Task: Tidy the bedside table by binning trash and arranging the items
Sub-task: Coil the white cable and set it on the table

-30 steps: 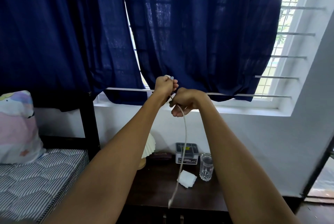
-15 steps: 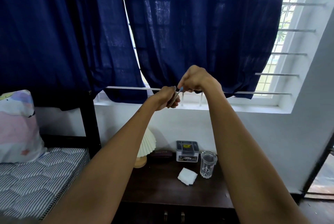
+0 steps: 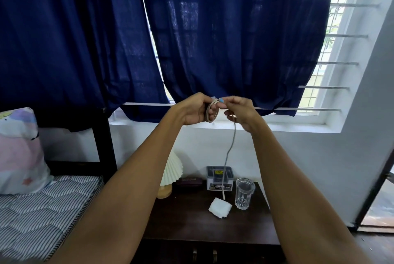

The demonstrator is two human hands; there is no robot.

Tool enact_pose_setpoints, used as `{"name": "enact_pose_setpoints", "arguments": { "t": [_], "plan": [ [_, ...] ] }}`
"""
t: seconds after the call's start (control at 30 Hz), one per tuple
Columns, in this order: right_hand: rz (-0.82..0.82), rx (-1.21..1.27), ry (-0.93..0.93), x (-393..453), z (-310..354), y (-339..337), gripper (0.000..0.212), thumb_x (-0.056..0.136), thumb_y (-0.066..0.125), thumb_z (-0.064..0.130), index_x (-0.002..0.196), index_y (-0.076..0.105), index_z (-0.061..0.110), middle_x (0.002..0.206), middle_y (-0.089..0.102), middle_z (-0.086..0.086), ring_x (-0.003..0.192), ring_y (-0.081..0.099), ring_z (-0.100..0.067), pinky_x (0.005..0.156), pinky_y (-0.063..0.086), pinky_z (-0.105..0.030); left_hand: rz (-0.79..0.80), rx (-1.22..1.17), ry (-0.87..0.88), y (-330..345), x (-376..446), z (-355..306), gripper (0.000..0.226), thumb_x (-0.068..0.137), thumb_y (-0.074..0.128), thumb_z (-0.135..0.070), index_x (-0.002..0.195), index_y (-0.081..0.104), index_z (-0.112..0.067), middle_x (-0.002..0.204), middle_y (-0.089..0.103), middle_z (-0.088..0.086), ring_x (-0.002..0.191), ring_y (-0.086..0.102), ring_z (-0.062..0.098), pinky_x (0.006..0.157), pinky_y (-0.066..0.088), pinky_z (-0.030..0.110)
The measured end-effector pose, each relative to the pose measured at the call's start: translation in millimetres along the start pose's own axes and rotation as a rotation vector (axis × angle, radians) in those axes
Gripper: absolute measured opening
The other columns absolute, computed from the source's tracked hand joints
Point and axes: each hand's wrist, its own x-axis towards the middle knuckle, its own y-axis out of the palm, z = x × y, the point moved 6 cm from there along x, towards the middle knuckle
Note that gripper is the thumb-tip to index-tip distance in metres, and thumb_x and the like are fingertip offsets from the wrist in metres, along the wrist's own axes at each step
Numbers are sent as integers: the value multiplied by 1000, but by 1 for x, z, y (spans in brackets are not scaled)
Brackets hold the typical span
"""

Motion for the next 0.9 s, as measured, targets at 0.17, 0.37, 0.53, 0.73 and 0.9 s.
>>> {"name": "enact_pose_setpoints", "arguments": {
  "t": [0.17,0.37,0.53,0.73,0.9],
  "plan": [
    [-5,112,130,-3,-27,16,13,93,53,23,88,65,21,73,65,0,62,55,-13,63,47,-25,-109,-159,93,2,11,-6,32,96,32,-6,88,62,3,64,50,2,58,46,9,60,46,22],
    [256,-362,272,-13,-19,47,22,97,41,12,112,56,5,73,64,-13,60,59,-19,53,54,-29,-516,-169,296,-19,25,-7,29,97,42,-4,71,54,-5,69,54,5,61,54,11,61,51,20],
    [440,-683,319,-25,6,54,7,91,58,11,86,63,8,69,65,-7,42,54,-7,45,47,-19,-722,85,309,-49,20,0,20,94,48,-4,76,56,-11,73,60,-3,64,58,5,67,53,16],
    [173,-872,8,-20,64,38,15,78,69,11,90,72,3,83,73,-6,62,54,-14,56,43,-26,-651,291,175,-54,10,11,26,92,50,-3,67,52,-9,66,55,5,59,55,11,53,46,18],
    [-67,-815,-229,-21,88,23,9,73,77,18,79,73,14,90,72,-3,89,66,-24,85,55,-43,-467,191,77,-36,7,15,29,99,39,-18,89,58,1,72,56,8,63,54,16,67,47,27]
  ]
}}
